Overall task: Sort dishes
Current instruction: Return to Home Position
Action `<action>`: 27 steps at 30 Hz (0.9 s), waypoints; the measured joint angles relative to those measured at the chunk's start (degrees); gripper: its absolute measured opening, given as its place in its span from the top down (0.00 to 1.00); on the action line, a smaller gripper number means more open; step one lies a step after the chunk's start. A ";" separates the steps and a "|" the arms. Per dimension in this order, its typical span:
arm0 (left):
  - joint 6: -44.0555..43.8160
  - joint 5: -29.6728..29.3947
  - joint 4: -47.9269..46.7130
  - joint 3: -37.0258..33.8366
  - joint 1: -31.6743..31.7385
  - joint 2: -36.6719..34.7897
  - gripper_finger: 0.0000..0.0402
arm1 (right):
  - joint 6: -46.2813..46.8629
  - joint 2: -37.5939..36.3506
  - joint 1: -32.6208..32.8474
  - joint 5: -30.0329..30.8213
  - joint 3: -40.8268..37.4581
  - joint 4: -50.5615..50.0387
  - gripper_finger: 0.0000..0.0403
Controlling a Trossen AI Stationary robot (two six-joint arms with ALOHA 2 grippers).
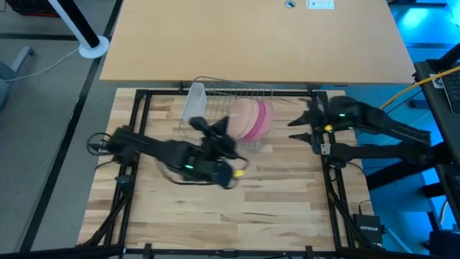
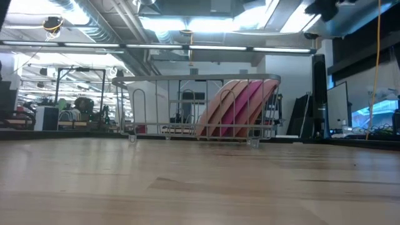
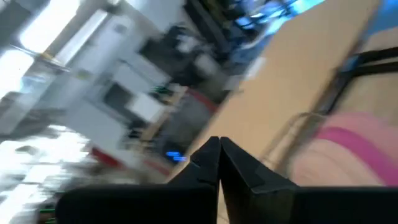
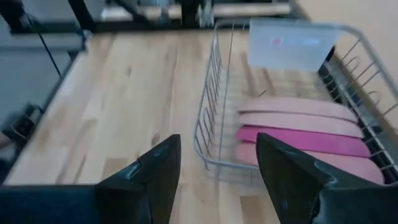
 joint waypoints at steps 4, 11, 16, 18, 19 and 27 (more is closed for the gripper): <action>-26.19 14.70 -21.97 -0.05 -2.56 -7.55 1.00 | 3.61 -6.86 0.00 -0.01 0.02 0.01 0.47; -43.35 29.92 -30.92 -10.58 -5.83 -16.58 1.00 | 7.96 -17.65 0.02 -0.31 -2.76 3.31 0.47; -49.07 29.12 -30.93 -24.31 -8.86 -20.53 1.00 | 13.32 -25.03 0.02 -0.70 -13.29 13.15 0.47; -54.30 28.79 -30.48 -30.49 -9.79 -21.38 1.00 | 14.80 -27.00 0.02 -0.89 -17.74 16.45 0.47; -57.60 28.64 -30.45 -33.57 -10.39 -21.54 1.00 | 15.01 -27.64 0.02 -1.15 -19.95 17.96 0.47; -69.12 27.73 -11.90 -56.47 -12.59 -22.04 1.00 | 17.48 -27.47 0.02 -1.21 -33.25 33.69 0.47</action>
